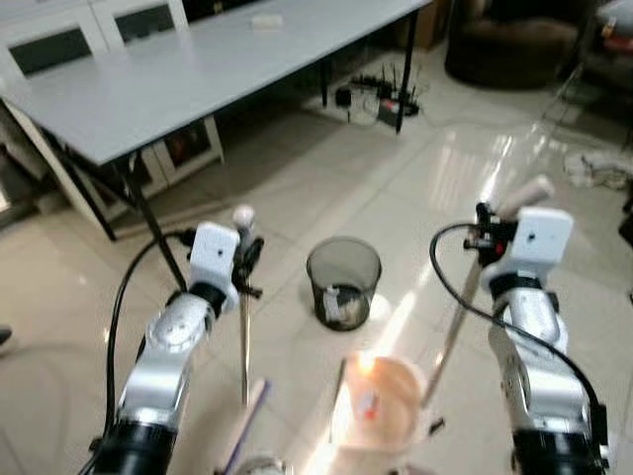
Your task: Sweep floor
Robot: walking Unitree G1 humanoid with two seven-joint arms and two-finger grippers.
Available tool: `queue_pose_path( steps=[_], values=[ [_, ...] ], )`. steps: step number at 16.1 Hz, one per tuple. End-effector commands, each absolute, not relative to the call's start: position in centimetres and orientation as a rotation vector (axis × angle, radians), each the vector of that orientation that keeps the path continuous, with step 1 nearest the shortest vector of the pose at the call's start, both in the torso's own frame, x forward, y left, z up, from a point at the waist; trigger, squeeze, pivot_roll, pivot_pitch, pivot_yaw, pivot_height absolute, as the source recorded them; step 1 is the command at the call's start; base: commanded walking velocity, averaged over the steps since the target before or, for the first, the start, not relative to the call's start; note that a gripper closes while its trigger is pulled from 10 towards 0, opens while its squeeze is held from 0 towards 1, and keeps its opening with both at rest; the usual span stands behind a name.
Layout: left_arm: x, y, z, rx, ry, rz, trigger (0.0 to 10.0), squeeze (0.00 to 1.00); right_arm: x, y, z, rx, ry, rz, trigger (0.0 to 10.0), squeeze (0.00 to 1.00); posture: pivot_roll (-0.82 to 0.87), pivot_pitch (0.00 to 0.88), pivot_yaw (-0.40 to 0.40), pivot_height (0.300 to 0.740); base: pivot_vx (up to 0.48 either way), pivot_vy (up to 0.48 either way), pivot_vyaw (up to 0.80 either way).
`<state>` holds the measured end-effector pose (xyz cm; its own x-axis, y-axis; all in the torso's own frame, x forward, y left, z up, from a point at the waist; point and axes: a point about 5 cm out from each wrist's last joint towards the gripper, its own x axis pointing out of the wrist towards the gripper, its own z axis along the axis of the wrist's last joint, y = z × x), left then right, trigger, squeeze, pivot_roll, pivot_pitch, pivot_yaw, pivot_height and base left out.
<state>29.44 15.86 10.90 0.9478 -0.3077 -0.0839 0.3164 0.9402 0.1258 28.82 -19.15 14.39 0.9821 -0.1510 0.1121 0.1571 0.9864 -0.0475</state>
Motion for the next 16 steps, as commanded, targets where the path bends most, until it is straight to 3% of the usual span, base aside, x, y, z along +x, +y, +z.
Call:
queue_pose_path(
  steps=[1,4,16],
  values=[
    [29.9,15.5,12.2,0.152,0.013,-0.339,10.0,0.00,28.7,-19.2,15.2,-0.056,-0.147,-0.163,10.0,0.00,0.02,0.056,0.063,0.740,0.000,0.000,0.00],
    [29.7,15.5,12.1,0.150,0.016,-0.338,10.0,0.00,28.6,-18.9,14.8,-0.053,-0.130,-0.152,10.0,0.00,0.02,0.053,0.056,0.740,0.000,0.000,0.00],
    [30.2,15.6,12.4,0.151,0.008,-0.336,10.0,0.00,28.9,-17.4,13.7,0.008,-0.066,-0.117,10.0,0.00,0.02,0.074,0.066,0.740,-0.242,0.000,0.00]
  ],
)
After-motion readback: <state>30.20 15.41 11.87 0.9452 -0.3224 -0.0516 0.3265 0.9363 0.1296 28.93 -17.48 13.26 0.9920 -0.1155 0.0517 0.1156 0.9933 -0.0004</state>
